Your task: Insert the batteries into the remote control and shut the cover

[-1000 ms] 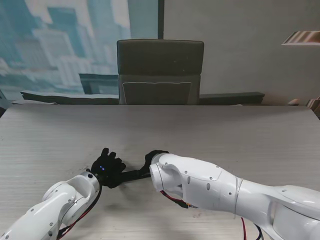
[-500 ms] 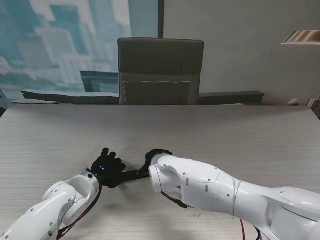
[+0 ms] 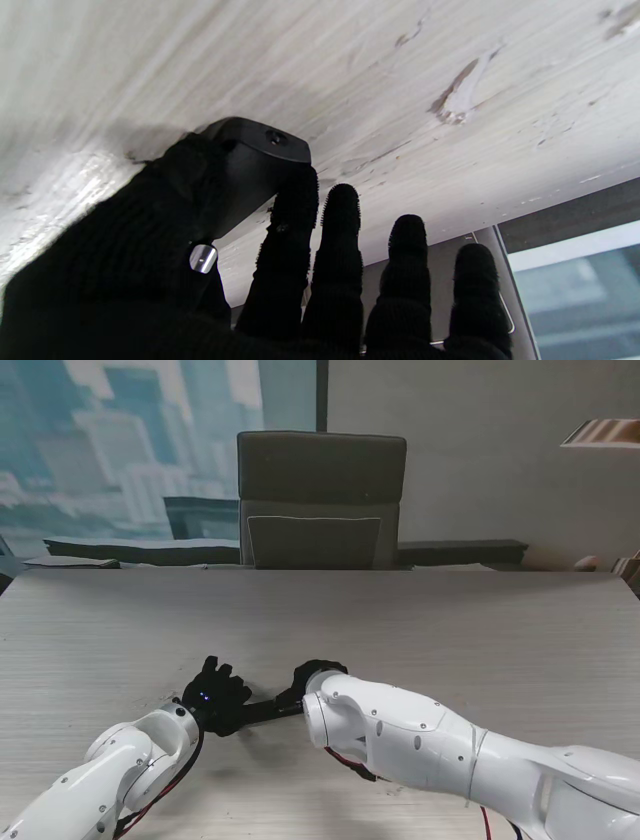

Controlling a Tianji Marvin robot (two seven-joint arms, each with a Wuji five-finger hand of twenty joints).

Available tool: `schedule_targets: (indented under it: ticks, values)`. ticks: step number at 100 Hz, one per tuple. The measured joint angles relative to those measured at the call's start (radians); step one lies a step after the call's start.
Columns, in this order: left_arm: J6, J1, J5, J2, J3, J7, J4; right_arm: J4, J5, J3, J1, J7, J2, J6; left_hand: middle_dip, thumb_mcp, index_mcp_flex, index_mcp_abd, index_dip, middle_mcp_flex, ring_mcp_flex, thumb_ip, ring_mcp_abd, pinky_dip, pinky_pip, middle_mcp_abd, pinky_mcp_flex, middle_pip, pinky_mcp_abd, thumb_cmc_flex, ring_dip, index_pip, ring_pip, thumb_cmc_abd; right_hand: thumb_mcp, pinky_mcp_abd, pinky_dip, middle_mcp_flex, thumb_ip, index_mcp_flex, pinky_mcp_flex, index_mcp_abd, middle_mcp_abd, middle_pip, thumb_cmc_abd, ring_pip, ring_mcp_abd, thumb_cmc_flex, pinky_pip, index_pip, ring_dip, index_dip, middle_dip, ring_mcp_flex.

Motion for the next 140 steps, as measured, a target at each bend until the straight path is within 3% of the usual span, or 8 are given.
schedule_targets:
  ticks: [19,52,70,83,95,114,140]
  values:
    - [0.000,0.000,0.001,0.000,0.000,-0.001,0.000,-0.001,0.003,0.009,-0.007,-0.007,0.001,-0.001,0.000,0.000,0.000,0.000,0.000,0.000,0.000,0.000,0.000,0.000,0.000,0.000,0.000,0.000,0.000,0.000,0.000,0.000,0.000,0.000,0.007,0.008,0.006,0.005,0.015,0.004,-0.008,-0.003,0.001,0.002,0.011,0.003,0.005,0.001,0.001,0.000,0.001,0.000,0.000,-0.005]
    - [0.000,0.000,0.002,0.000,0.000,-0.002,-0.001,-0.025,0.028,0.066,-0.039,-0.007,0.024,-0.042,0.000,0.000,0.000,0.000,0.000,0.000,0.000,0.000,0.000,0.000,0.000,0.000,0.000,0.000,0.000,0.000,0.000,0.000,0.000,0.000,0.052,0.011,0.012,-0.051,0.015,-0.071,-0.043,0.018,0.023,0.037,-0.014,0.013,0.022,0.152,0.021,0.000,0.011,0.009,0.000,-0.054]
    - [0.000,0.000,0.003,0.000,0.000,-0.005,-0.002,-0.026,0.052,0.107,-0.063,-0.026,0.026,-0.062,0.000,0.000,0.000,0.000,0.000,0.000,0.000,0.000,0.000,0.000,0.000,0.000,0.000,0.000,0.000,0.000,0.000,0.000,0.000,0.000,0.103,0.025,0.019,-0.056,0.019,-0.106,-0.051,0.020,0.025,0.038,-0.026,0.025,0.031,0.162,0.047,0.000,0.022,0.010,0.000,-0.062]
    - [0.000,0.000,0.004,0.000,-0.001,-0.006,-0.003,-0.026,0.065,0.123,-0.075,-0.043,0.026,-0.065,0.000,0.000,0.000,0.000,0.000,0.000,0.000,0.000,0.000,0.000,0.000,0.000,0.000,0.000,0.000,0.000,0.000,0.000,0.000,0.000,0.102,0.038,0.019,-0.065,0.019,-0.120,-0.057,0.026,0.029,0.042,-0.026,0.035,0.043,0.081,0.059,-0.001,0.022,0.010,0.000,-0.064]
    - [0.000,0.000,0.004,0.000,-0.001,-0.007,-0.003,-0.031,0.062,0.124,-0.077,-0.041,0.030,-0.071,0.000,0.000,0.000,0.000,0.000,0.000,0.000,0.000,0.000,0.000,0.000,0.000,0.000,0.000,0.000,0.000,0.000,0.000,0.000,0.000,0.089,0.038,0.021,-0.080,0.019,-0.131,-0.066,0.032,0.033,0.046,-0.032,0.035,0.044,0.059,0.059,-0.001,0.022,0.010,0.000,-0.076]
    - [-0.001,0.001,0.004,0.000,-0.001,-0.007,-0.003,-0.037,0.061,0.121,-0.073,-0.028,0.038,-0.089,0.000,0.000,0.000,0.000,0.000,0.000,0.000,0.000,0.000,0.000,0.000,0.000,0.000,0.000,0.000,0.000,0.000,0.000,0.000,0.000,0.144,0.038,0.024,-0.094,0.019,-0.151,-0.074,0.040,0.039,0.048,-0.125,0.034,0.046,0.135,0.059,-0.001,0.033,0.010,0.001,-0.084]
    - [-0.001,0.001,0.005,0.000,-0.001,-0.007,-0.003,-0.032,0.061,0.104,-0.059,-0.022,0.038,-0.097,0.000,0.000,0.000,0.000,0.000,0.000,0.000,0.000,0.000,0.000,0.000,0.000,0.000,0.000,0.000,0.000,0.000,0.000,0.000,0.000,0.212,0.037,0.025,-0.091,0.018,-0.155,-0.073,0.045,0.039,0.053,-0.170,0.028,0.043,0.216,0.055,0.017,0.034,0.010,0.001,-0.084]
